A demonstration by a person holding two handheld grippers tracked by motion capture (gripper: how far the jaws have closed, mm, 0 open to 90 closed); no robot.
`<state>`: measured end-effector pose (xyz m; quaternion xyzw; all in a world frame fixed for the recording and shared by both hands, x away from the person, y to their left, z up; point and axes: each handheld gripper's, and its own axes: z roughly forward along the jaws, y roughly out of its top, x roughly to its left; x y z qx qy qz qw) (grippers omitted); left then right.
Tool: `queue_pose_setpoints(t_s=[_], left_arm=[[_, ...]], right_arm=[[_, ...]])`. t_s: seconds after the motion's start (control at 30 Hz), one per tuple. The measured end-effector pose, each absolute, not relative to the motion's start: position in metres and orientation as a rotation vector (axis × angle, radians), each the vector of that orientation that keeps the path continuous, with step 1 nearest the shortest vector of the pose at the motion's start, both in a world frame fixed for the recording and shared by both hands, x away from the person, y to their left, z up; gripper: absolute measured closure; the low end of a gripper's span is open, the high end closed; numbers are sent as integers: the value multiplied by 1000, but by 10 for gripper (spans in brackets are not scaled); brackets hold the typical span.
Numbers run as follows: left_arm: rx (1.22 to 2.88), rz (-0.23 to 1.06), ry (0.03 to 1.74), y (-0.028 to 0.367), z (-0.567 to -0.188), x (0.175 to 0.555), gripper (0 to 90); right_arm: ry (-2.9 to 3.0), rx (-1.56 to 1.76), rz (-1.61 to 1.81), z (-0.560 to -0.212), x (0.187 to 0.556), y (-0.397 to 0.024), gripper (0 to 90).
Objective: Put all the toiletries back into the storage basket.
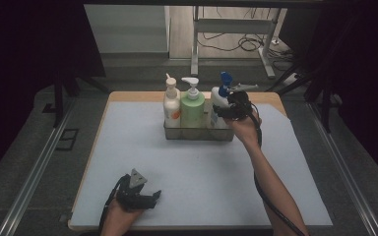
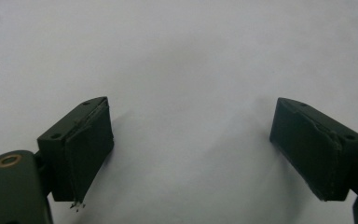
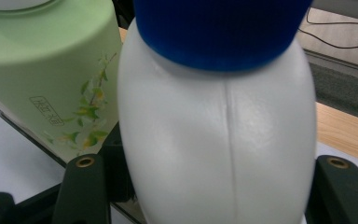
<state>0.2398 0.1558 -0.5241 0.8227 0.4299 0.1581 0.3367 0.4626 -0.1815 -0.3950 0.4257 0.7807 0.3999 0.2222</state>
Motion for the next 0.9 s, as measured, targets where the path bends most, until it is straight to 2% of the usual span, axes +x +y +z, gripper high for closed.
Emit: queue_pose_setpoints(t_s=[0.33, 0.67, 0.9], left_arm=[[2144, 411, 1121, 156, -524, 240, 128], [2144, 412, 1121, 156, -524, 240, 128], [2142, 411, 1122, 156, -524, 240, 128]], right_arm=[[2161, 1161, 1138, -395, 461, -186, 354], [2187, 1101, 1142, -394, 450, -190, 226], [2213, 1076, 1170, -392, 442, -199, 185]])
